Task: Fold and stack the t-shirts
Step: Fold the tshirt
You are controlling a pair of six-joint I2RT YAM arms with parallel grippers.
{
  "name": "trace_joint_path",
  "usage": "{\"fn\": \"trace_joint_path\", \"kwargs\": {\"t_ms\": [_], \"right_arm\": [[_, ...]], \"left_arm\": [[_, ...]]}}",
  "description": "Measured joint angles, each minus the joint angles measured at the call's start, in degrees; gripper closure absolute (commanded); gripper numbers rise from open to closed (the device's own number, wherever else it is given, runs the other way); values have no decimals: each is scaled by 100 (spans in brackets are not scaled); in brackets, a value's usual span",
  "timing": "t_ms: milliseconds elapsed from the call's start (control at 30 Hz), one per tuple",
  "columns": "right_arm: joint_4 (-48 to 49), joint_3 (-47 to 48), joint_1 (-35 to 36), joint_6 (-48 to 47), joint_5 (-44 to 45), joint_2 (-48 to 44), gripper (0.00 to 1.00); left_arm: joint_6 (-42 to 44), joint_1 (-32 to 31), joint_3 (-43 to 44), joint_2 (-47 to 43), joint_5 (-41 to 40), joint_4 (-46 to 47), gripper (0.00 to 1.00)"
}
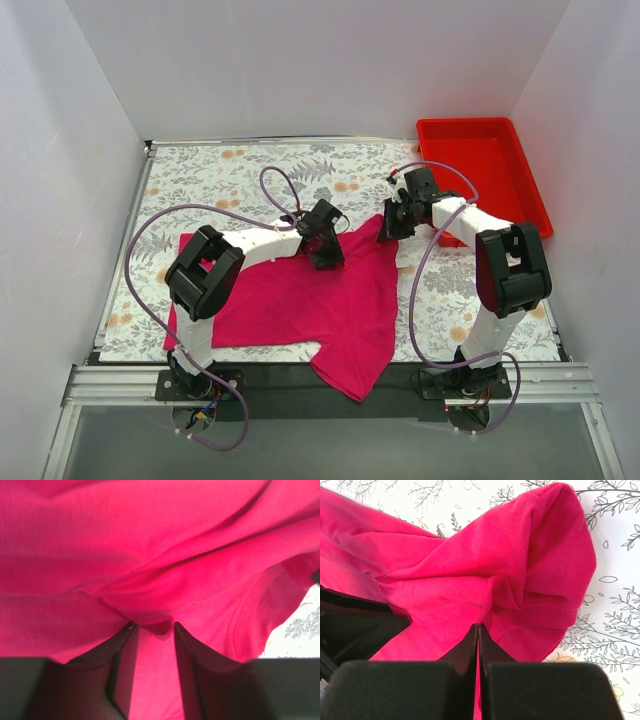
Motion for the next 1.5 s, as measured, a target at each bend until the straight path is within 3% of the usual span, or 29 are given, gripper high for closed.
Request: {"fn": "trace_joint_path", "kwargs": {"t_ms": [167, 300, 867, 1500], "right_arm": [[-2, -50, 0, -2, -20, 0, 99], [-15, -63, 0, -2, -17, -7, 99], [-1329, -63, 0, 20, -22, -868, 99], [-2087, -800, 17, 166, -407, -1268, 99]], "left_arm": [[-24, 0, 79, 39, -76, -28, 81], [-20, -4, 109, 105, -92, -74, 100], [846, -9, 907, 50, -122, -1172, 100], [1545, -9, 577, -109, 758, -1836, 100]]}}
